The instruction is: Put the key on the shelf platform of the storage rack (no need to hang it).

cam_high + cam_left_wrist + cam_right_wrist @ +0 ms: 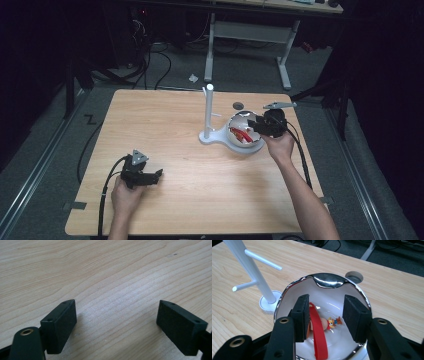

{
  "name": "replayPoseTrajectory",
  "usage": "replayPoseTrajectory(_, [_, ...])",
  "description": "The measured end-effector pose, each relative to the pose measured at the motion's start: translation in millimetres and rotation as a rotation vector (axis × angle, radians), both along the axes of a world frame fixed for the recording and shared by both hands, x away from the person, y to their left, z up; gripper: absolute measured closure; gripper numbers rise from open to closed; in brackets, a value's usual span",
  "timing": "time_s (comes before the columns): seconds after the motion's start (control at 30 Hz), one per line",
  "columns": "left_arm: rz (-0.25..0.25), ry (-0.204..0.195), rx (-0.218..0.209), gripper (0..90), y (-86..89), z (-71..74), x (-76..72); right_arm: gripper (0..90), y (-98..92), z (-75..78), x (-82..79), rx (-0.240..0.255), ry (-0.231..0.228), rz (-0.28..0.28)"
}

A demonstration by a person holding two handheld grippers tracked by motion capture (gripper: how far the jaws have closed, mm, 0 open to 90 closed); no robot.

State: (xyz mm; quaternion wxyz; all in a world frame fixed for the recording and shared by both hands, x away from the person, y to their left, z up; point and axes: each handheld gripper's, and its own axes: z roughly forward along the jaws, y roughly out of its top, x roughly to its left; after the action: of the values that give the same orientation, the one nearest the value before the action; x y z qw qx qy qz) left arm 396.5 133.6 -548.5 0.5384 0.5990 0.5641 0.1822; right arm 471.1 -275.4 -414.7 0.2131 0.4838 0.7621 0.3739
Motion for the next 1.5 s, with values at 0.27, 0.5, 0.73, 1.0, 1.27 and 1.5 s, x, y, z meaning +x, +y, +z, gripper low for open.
replayPoseTrajectory(0.27, [0.000, 0.000, 0.000, 16.6, 0.0, 0.0, 0.0, 56.0, -7.2, 10.0, -8.4, 0.005, -0.026, 0.000])
replayPoseTrajectory(0.5, [0.000, 0.000, 0.000, 16.7, 0.0, 0.0, 0.0, 55.3, -13.1, 15.9, -16.0, 0.014, -0.033, 0.010])
replayPoseTrajectory(0.73, [0.000, 0.000, 0.000, 16.7, 0.0, 0.0, 0.0, 55.2, -20.7, 18.4, -25.5, 0.037, -0.044, 0.007])
replayPoseTrajectory(1.0, [0.000, 0.000, 0.000, 16.7, 0.0, 0.0, 0.0, 54.9, -32.0, 18.2, -30.7, 0.053, -0.039, -0.005])
replayPoseTrajectory(1.27, [0.000, 0.000, 0.000, 16.7, 0.0, 0.0, 0.0, 53.3, -39.6, 23.1, -43.6, 0.098, -0.049, -0.001])
replayPoseTrajectory(1.5, [0.000, 0.000, 0.000, 16.7, 0.0, 0.0, 0.0, 52.9, -46.8, 24.4, -55.3, 0.105, -0.049, -0.008])
